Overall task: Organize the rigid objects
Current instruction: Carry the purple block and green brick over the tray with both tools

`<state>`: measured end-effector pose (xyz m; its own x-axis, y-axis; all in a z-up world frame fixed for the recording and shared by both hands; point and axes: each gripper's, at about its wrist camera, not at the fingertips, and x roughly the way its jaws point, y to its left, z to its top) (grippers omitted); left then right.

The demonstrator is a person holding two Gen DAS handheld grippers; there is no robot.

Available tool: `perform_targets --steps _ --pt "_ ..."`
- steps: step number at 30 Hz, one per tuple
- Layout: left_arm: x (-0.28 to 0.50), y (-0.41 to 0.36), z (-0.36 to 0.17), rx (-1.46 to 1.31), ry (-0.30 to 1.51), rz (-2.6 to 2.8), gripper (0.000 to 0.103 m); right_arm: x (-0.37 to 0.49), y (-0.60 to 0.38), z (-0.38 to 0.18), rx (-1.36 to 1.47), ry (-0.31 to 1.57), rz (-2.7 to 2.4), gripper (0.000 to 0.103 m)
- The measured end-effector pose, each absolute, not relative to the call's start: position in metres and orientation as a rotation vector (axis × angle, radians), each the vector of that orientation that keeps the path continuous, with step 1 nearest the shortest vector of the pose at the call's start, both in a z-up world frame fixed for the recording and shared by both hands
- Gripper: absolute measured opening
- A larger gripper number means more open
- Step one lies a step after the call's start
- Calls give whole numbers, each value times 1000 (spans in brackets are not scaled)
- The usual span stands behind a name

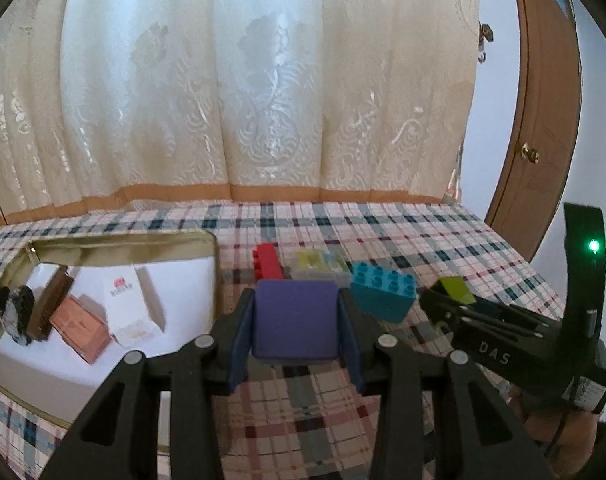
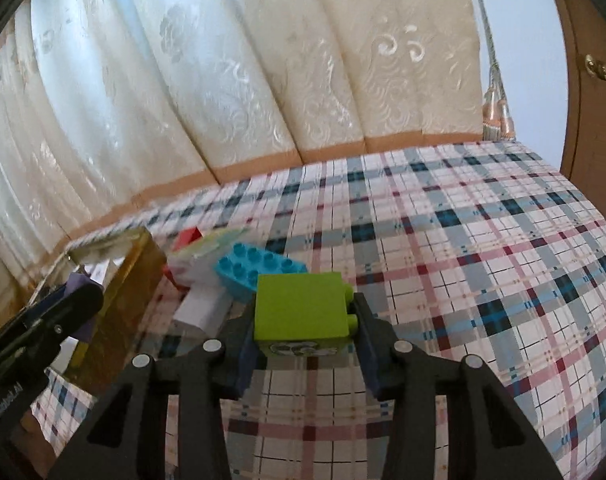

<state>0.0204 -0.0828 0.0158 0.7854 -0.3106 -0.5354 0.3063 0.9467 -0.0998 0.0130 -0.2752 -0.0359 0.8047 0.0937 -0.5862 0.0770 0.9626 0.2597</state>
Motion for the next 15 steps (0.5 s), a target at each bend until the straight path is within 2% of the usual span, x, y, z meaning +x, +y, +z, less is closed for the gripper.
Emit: perform_targets --steps 15 --pt "21 -48 17 2 531 -290 39 -8 -252 -20 255 495 -87 45"
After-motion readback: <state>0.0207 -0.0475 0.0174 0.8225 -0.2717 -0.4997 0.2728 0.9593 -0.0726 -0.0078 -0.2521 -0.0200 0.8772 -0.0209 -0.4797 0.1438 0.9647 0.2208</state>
